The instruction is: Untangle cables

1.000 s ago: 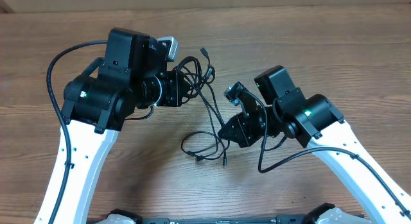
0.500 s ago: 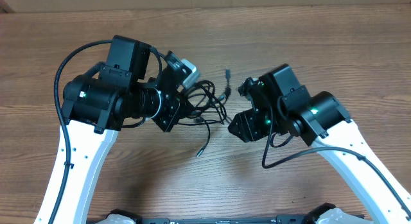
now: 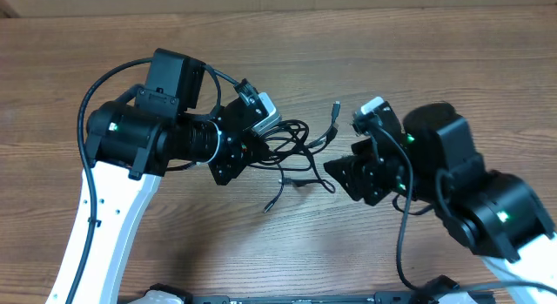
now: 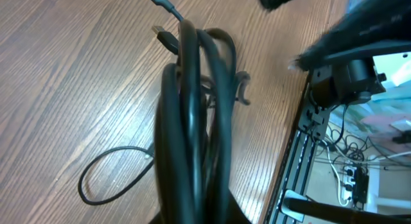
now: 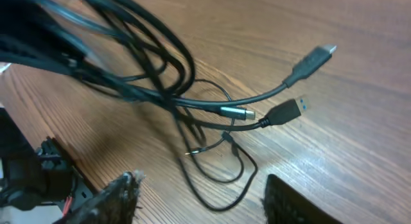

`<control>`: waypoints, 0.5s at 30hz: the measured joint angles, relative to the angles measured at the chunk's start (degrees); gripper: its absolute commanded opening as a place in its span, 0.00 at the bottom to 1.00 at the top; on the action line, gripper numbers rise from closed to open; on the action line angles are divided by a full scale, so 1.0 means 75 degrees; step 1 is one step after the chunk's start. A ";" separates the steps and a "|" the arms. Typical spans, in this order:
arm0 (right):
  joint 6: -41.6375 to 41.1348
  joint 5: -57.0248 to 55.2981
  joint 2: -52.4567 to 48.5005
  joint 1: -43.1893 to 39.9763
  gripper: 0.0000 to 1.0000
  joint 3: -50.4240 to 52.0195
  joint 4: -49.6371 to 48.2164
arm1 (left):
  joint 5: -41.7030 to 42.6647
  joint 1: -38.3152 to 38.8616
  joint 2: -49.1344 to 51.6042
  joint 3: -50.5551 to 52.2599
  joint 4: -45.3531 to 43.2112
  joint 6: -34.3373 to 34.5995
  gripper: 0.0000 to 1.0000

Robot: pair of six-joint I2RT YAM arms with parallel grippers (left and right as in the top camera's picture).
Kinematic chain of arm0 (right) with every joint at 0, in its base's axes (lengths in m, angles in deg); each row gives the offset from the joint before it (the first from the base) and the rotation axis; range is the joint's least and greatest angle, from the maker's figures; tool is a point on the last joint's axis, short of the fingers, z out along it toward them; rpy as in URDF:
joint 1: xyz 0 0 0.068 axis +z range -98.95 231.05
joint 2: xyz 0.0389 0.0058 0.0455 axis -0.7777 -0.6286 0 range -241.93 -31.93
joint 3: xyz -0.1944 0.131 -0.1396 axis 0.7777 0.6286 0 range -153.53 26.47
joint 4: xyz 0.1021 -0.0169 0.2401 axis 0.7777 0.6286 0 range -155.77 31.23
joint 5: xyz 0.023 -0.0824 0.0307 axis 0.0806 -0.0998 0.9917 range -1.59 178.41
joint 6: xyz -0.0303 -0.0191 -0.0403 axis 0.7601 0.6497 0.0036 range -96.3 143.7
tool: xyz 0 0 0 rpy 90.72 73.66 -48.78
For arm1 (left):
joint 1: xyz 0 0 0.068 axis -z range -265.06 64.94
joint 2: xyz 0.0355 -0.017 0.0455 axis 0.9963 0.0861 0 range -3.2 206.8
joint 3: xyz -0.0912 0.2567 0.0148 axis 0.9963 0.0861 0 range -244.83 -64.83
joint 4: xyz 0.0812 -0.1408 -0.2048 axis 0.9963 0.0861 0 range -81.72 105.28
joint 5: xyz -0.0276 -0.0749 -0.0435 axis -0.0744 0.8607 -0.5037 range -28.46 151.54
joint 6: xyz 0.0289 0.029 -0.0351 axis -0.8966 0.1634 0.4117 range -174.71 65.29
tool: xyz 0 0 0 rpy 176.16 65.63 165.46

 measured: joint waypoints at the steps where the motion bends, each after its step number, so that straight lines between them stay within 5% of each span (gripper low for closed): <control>1: 0.0015 0.0026 0.0041 0.0000 0.66 -0.0006 0.0017 | 0.0020 0.0000 0.0038 0.0000 0.0000 -0.0047 0.79; 2: 0.0029 0.0050 0.0058 0.0000 0.68 -0.0015 0.0061 | 0.0035 0.0000 0.0082 0.0000 0.0000 -0.0073 1.00; 10: 0.0035 0.0079 0.0047 0.0000 0.68 -0.0017 0.0769 | -0.0364 0.0000 0.0586 0.0000 0.0000 0.0055 0.99; 15: 0.0017 0.0090 0.0047 0.0000 0.68 -0.0017 0.0959 | -0.0883 0.0000 0.0991 0.0000 -0.0178 0.1011 1.00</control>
